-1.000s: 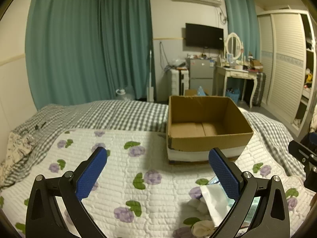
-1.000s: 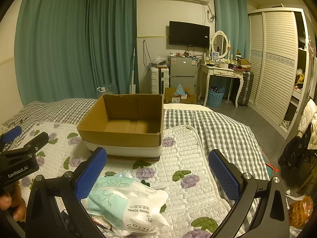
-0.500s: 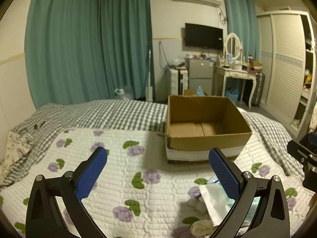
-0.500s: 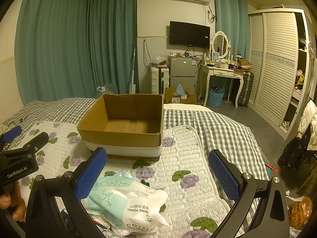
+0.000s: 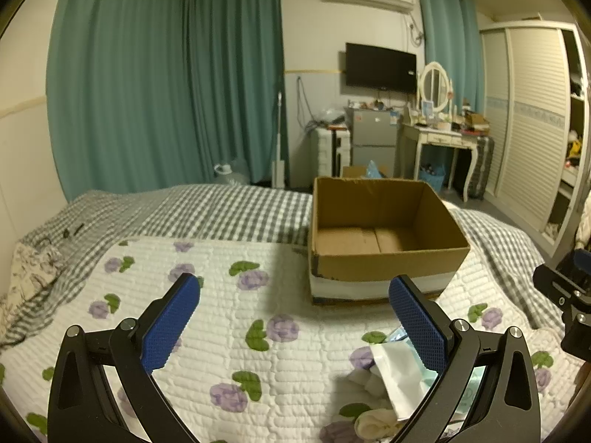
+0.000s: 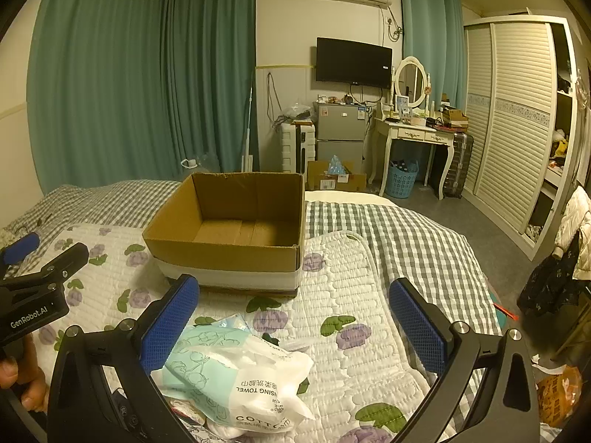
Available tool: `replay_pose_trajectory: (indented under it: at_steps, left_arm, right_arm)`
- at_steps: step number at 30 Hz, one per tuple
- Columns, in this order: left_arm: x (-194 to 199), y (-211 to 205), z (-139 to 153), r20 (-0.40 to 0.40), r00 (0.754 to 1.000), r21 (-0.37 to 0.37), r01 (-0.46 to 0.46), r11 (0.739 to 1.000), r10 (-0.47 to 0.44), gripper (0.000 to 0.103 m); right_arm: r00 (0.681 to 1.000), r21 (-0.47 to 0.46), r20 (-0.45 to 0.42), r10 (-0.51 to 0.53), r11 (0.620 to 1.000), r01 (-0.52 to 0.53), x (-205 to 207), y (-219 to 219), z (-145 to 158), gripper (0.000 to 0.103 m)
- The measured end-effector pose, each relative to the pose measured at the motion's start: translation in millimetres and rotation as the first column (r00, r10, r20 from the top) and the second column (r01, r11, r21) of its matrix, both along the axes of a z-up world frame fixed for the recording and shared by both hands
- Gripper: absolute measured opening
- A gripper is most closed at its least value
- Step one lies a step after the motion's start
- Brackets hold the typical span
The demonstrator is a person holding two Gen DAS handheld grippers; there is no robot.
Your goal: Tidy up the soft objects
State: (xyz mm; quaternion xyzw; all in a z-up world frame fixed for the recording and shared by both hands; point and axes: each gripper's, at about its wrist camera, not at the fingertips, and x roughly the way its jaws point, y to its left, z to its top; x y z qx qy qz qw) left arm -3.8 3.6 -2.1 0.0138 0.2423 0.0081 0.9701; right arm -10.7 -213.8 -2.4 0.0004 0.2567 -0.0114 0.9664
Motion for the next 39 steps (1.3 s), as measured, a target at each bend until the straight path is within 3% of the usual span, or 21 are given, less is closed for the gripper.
replay_pose_trajectory:
  at_steps: [39]
  left_arm:
    - [-4.3, 2.3, 0.1, -0.006, 1.000, -0.012, 0.010, 1.000, -0.010, 0.103]
  right_arm:
    - [1.000, -0.006, 0.013, 0.017, 1.000, -0.017, -2.2, -0.9, 5.9, 0.103]
